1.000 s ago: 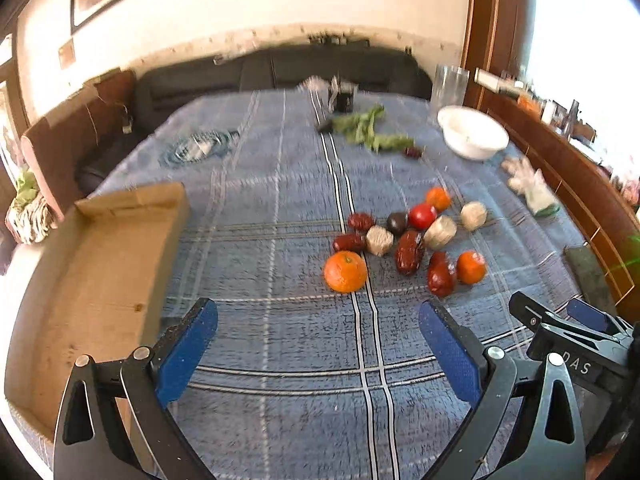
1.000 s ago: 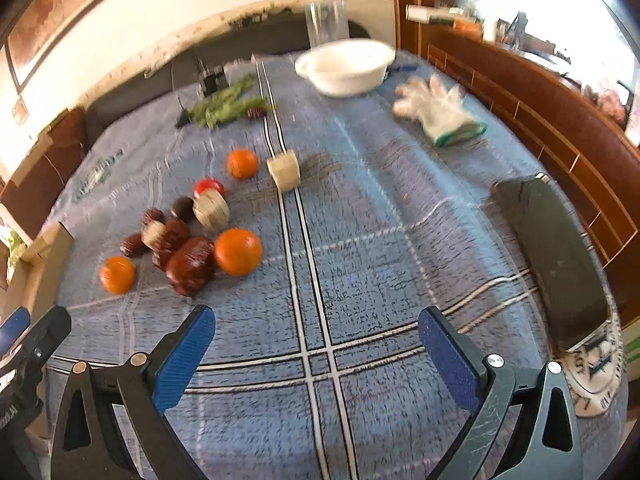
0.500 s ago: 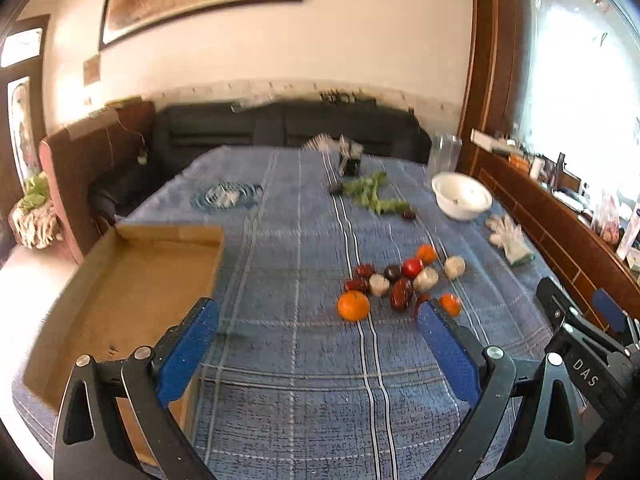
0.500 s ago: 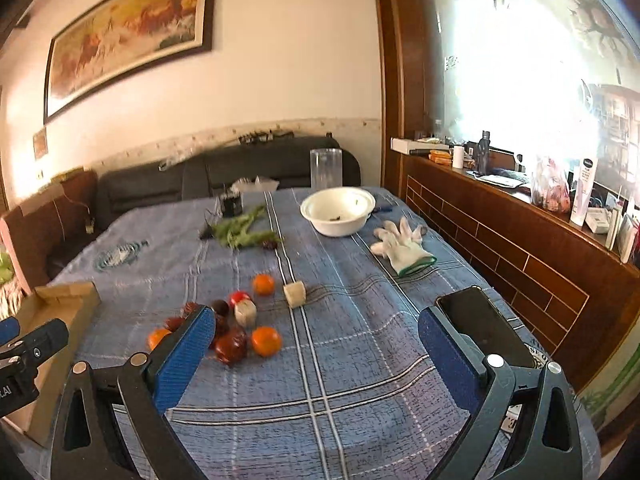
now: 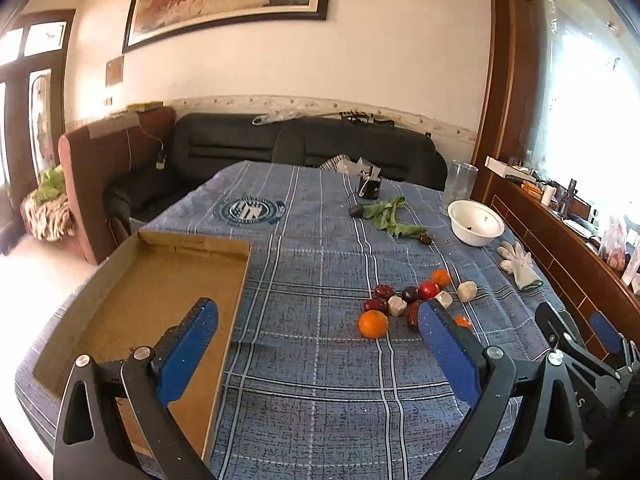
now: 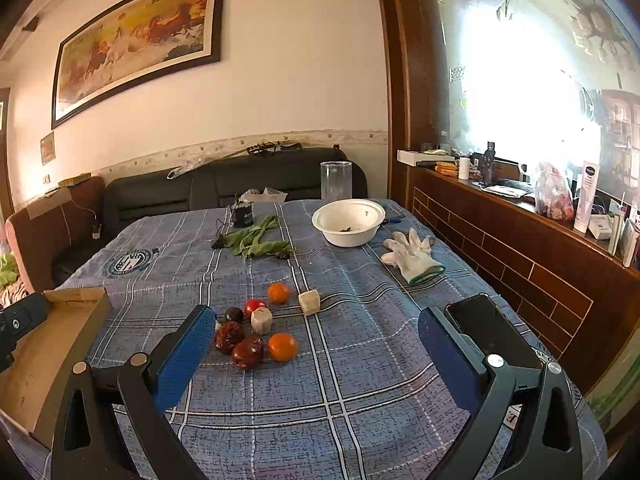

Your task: Organize fruits

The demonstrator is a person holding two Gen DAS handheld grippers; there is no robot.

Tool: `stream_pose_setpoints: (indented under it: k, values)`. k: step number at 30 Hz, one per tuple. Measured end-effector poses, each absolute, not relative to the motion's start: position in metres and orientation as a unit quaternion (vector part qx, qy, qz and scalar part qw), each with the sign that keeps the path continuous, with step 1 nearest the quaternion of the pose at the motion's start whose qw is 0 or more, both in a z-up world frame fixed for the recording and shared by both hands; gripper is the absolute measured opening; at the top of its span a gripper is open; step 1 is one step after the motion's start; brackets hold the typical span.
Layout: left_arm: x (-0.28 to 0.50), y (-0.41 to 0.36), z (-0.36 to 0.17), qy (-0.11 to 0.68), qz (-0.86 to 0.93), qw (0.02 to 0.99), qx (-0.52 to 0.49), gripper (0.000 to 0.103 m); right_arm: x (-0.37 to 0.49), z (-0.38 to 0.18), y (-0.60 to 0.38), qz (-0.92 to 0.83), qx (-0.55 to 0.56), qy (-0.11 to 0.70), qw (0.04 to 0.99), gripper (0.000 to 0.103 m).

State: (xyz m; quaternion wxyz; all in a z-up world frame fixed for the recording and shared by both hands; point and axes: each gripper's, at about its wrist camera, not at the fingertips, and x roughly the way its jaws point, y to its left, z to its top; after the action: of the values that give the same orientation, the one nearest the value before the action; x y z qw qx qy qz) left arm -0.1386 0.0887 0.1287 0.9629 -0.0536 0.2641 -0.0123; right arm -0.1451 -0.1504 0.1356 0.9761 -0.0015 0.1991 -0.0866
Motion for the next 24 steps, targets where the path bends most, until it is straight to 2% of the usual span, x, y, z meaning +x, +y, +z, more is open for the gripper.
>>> stream_pose_setpoints:
  k: [12, 24]
  values:
    - [-0.114, 0.079, 0.103, 0.293, -0.005, 0.955, -0.040, 0.100, -0.125, 0.117, -0.161, -0.087, 0.009, 0.232, 0.969, 0.103]
    - [-0.097, 0.070, 0.089, 0.312, -0.010, 0.949, -0.033, 0.100, -0.121, 0.116, -0.164, -0.078, -0.003, 0.214, 0.974, 0.103]
